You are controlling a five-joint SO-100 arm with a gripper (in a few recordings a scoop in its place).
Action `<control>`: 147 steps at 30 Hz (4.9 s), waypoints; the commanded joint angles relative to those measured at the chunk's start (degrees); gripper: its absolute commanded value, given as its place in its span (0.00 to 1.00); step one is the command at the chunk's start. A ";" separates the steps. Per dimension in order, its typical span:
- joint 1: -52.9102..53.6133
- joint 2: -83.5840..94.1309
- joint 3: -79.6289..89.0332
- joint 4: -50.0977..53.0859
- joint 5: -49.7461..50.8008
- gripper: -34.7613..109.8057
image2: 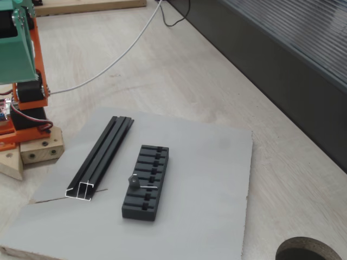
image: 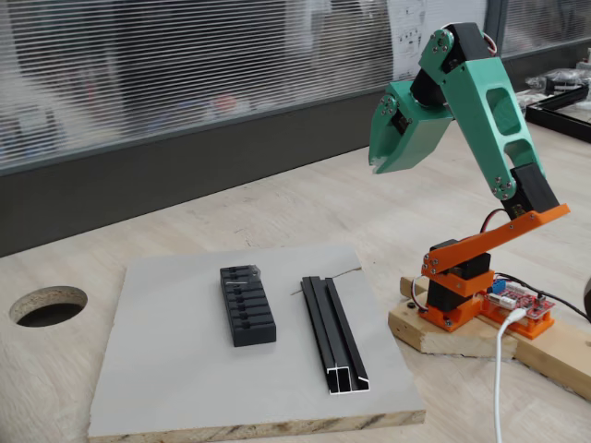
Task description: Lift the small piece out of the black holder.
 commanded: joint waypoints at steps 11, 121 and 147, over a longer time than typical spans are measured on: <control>-0.44 4.31 -0.09 1.49 0.62 0.25; -29.36 -17.67 -0.70 -6.68 50.45 0.25; -29.36 -39.46 -0.97 -18.98 50.10 0.25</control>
